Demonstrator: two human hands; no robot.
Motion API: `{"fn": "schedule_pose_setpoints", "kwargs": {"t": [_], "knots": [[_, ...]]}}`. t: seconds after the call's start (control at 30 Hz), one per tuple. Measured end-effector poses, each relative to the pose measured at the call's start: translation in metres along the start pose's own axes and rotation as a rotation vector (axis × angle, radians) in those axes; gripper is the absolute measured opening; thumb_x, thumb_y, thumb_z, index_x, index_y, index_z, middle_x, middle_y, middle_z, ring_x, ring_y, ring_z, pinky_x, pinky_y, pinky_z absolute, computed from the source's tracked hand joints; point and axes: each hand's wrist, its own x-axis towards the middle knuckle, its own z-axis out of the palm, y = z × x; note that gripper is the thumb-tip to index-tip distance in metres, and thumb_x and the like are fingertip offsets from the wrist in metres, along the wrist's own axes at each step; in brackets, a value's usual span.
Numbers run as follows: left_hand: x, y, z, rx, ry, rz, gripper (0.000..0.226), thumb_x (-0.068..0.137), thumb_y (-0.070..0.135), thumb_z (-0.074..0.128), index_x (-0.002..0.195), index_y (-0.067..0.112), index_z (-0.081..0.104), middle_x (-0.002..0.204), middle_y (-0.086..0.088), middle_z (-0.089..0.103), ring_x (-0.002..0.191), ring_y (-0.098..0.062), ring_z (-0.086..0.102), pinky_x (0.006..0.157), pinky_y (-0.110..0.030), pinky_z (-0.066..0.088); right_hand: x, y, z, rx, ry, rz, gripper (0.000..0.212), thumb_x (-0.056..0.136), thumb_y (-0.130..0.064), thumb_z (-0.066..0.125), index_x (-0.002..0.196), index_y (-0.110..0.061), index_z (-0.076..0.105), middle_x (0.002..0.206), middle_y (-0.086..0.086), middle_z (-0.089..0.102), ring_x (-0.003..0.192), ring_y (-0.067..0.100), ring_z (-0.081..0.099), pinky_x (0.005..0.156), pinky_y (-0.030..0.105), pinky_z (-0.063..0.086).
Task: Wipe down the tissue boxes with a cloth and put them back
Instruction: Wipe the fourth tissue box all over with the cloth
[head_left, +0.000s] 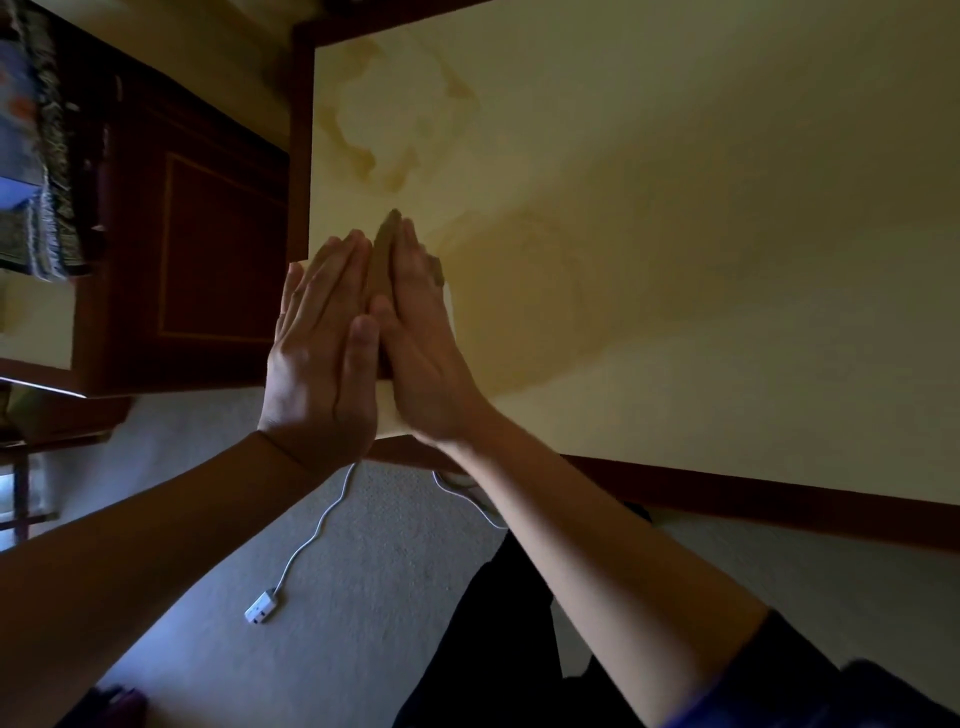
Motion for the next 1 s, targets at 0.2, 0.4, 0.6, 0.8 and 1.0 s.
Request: {"fn": "schedule_pose_setpoints", "kwargs": {"t": [0.2,0.4,0.6,0.8,1.0], "knots": [[-0.001,-0.003,0.0,0.017,-0.005,-0.029,0.06,0.109,0.033,0.024,0.155,-0.002,0.039,0.161,-0.015,0.04,0.154,-0.026,0.031,0.129,-0.043,0.014,0.011,0.04,-0.008,-0.087,0.023,0.091,0.061,0.112,-0.029,0.023,0.166,-0.004,0.009,0.176,0.01,0.007,0.163,0.011,0.001,0.132,0.05,0.001],[-0.001,0.0,0.0,0.024,-0.008,-0.03,0.06,0.108,0.032,0.026,0.155,-0.003,0.039,0.162,-0.016,0.039,0.154,-0.027,0.031,0.129,-0.048,0.015,-0.041,0.039,-0.006,-0.016,0.005,0.19,0.062,0.113,-0.03,0.025,0.167,-0.006,0.005,0.176,0.004,0.003,0.163,0.009,-0.001,0.132,0.053,0.001],[0.001,-0.001,-0.001,0.015,-0.014,0.005,0.058,0.107,0.027,0.028,0.154,-0.005,0.039,0.161,-0.018,0.04,0.153,-0.03,0.033,0.128,-0.053,0.018,-0.087,0.022,-0.003,-0.008,-0.046,0.187,0.058,0.114,-0.027,0.02,0.164,-0.02,-0.007,0.174,-0.009,-0.011,0.161,0.007,-0.016,0.132,0.051,-0.005],[0.001,-0.002,-0.002,0.005,-0.017,0.001,0.058,0.108,0.028,0.024,0.152,-0.005,0.042,0.16,-0.018,0.042,0.153,-0.028,0.034,0.126,-0.056,0.021,-0.038,-0.006,0.0,-0.112,-0.029,0.004,0.061,0.111,-0.02,0.023,0.166,-0.003,0.002,0.174,0.005,-0.011,0.162,0.015,-0.016,0.132,0.049,-0.008],[0.002,-0.003,-0.001,-0.014,-0.014,-0.01,0.058,0.106,0.027,0.024,0.152,-0.004,0.043,0.159,-0.018,0.043,0.153,-0.028,0.033,0.125,-0.057,0.021,0.025,0.02,-0.006,-0.143,0.014,-0.029,0.057,0.113,-0.025,0.021,0.167,-0.008,0.019,0.177,0.006,0.01,0.164,0.017,-0.004,0.131,0.054,-0.003]]}}
